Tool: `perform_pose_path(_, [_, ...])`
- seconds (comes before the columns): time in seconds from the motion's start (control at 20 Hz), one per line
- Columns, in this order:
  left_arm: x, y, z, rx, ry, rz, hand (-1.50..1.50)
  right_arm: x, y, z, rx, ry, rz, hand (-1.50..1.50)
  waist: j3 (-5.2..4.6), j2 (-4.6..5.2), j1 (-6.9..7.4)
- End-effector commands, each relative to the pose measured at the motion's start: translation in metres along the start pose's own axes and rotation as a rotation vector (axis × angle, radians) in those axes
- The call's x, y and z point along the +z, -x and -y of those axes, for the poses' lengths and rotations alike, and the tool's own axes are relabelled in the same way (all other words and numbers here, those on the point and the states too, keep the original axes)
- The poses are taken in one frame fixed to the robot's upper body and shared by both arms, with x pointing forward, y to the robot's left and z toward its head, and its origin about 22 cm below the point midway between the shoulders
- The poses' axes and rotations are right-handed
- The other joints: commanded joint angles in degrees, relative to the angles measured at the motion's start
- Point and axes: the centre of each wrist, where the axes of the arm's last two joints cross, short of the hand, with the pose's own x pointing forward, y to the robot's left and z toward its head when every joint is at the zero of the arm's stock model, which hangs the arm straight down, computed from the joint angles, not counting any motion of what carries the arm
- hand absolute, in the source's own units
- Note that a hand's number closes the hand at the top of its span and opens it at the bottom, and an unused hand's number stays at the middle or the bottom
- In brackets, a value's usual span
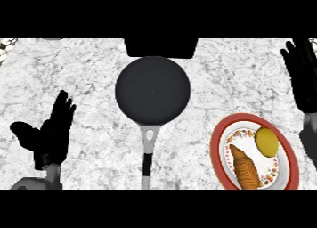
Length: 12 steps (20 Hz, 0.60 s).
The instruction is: Pick the lemon from the plate and place it in the pan
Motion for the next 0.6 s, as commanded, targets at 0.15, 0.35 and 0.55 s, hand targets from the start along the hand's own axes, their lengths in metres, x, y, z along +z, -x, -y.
perform_pose_path(0.15, [-0.015,0.009,-0.067,-0.292,-0.097,-0.067,0.00,0.009,-0.013,0.002,-0.092,-0.282,0.170,-1.50,2.37,-0.44,-1.19])
perform_pose_path(0.35, [-0.011,0.014,-0.079,-0.330,-0.113,-0.104,0.00,0.011,-0.022,0.071,0.490,-0.087,0.180,1.50,0.26,0.61,-4.88])
perform_pose_path(0.55, [-0.012,0.009,-0.119,-0.394,-0.131,-0.175,0.00,0.058,0.056,0.068,-0.090,0.365,0.160,1.50,2.58,-0.84,-4.50])
